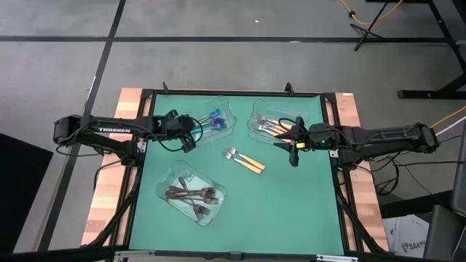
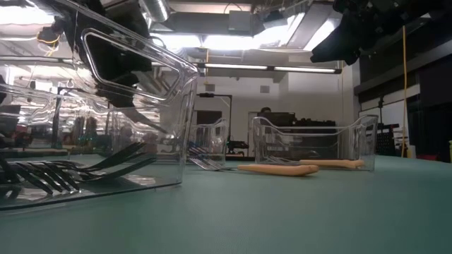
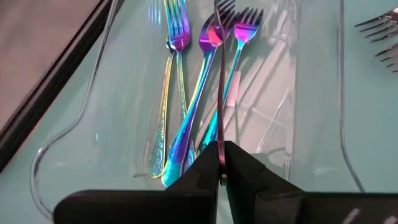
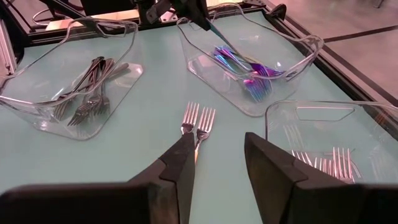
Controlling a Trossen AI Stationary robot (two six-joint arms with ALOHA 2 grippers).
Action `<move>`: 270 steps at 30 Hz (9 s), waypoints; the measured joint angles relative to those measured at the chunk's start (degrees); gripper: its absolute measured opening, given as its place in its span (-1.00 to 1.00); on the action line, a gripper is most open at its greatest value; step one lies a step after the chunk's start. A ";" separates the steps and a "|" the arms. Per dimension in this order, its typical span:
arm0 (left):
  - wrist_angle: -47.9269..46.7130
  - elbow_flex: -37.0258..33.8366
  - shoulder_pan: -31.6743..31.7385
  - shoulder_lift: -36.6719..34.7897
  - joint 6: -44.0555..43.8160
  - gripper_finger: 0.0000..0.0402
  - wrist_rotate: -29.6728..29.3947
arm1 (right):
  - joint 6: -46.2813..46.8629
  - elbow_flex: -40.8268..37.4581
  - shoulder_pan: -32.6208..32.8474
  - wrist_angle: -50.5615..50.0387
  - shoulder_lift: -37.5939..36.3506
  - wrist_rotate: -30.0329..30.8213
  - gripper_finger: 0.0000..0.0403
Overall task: Sort silverware by color (type)
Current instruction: Put the blue fork into the top left transparent bin, then put the yellow fork into the top right transparent bin
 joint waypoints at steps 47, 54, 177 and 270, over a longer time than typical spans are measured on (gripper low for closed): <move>0.65 10.69 -2.62 -0.11 -3.24 -0.60 2.67 | 4.59 9.11 0.04 17.15 18.61 -5.70 -0.36; 1.12 10.69 -7.02 -0.13 -3.24 -0.60 2.64 | 4.52 22.95 0.00 6.03 31.01 -5.16 -0.36; 33.14 -19.30 -22.47 -39.84 2.37 -0.60 3.91 | 2.79 55.05 -2.25 -28.97 62.60 -10.25 -0.96; 33.21 -36.85 -17.33 -65.15 14.44 -0.73 7.16 | -28.03 14.06 -39.39 -21.09 35.47 -31.68 -0.95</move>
